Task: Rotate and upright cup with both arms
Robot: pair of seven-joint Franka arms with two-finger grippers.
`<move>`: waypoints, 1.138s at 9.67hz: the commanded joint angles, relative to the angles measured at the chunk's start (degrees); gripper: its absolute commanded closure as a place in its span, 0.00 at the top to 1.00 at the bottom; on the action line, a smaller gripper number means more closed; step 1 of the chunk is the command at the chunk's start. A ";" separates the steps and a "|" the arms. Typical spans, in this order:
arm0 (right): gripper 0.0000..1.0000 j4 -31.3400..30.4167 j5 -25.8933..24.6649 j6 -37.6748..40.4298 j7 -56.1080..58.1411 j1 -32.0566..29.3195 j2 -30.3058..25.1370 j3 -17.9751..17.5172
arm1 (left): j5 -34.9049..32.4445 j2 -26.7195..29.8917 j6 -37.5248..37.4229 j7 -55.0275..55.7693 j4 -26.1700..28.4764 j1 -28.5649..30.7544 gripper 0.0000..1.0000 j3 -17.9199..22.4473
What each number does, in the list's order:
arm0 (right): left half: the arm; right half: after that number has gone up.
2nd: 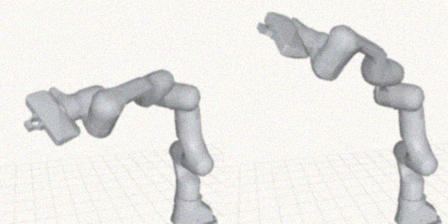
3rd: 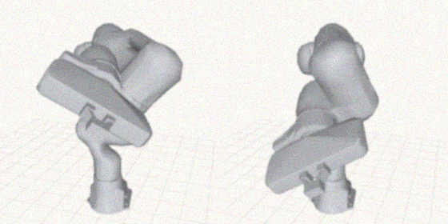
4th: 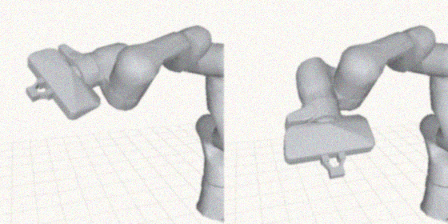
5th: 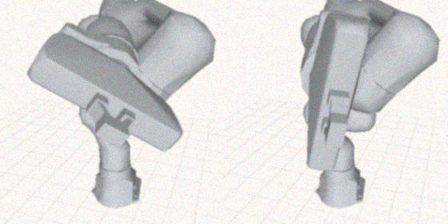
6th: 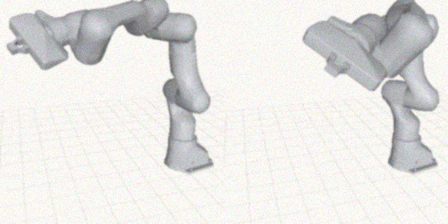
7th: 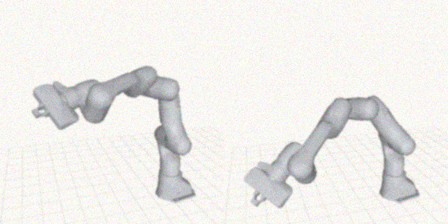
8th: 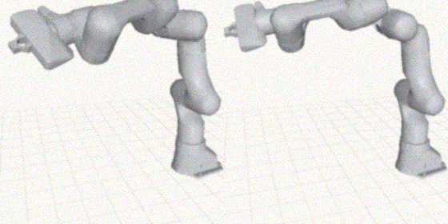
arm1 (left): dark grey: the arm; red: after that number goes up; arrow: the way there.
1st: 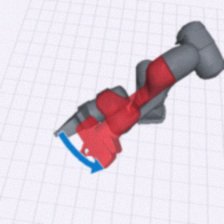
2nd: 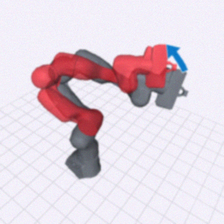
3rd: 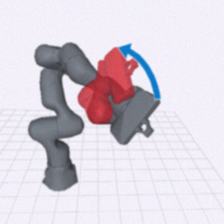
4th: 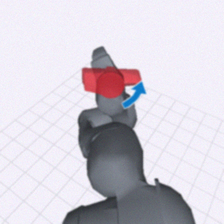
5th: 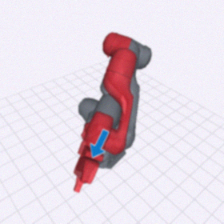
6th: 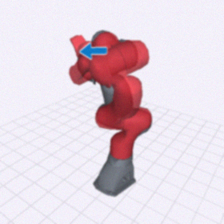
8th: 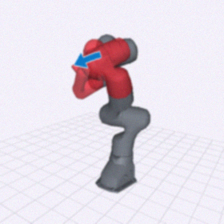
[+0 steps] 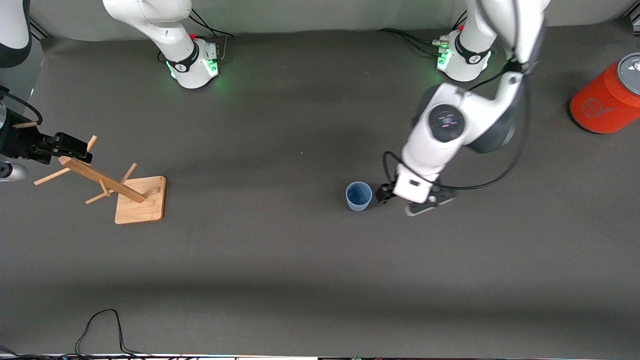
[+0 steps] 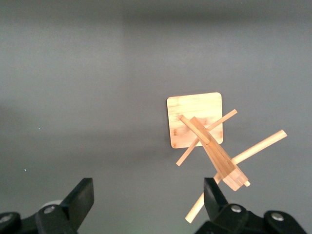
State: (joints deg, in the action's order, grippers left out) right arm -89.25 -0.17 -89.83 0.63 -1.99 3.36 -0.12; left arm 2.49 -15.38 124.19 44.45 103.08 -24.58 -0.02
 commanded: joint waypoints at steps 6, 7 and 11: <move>1.00 -0.04 0.61 0.18 0.24 -0.39 -0.11 -0.06 | -5.56 18.27 -21.88 -25.81 0.28 17.89 1.00 2.13; 1.00 -0.04 0.61 0.18 0.24 -0.39 -0.19 -0.06 | -5.92 19.07 -21.71 -25.82 0.98 17.64 1.00 1.87; 1.00 -0.04 0.61 0.18 0.24 -0.39 -0.11 -0.06 | -5.75 16.11 -26.60 -28.28 -6.18 24.09 1.00 -3.45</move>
State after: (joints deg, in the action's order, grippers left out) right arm -89.28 -0.14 -89.83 0.63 -2.07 3.41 -0.08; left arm -3.07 2.72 101.60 18.06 101.58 -5.48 0.37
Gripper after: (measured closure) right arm 0.000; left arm 0.000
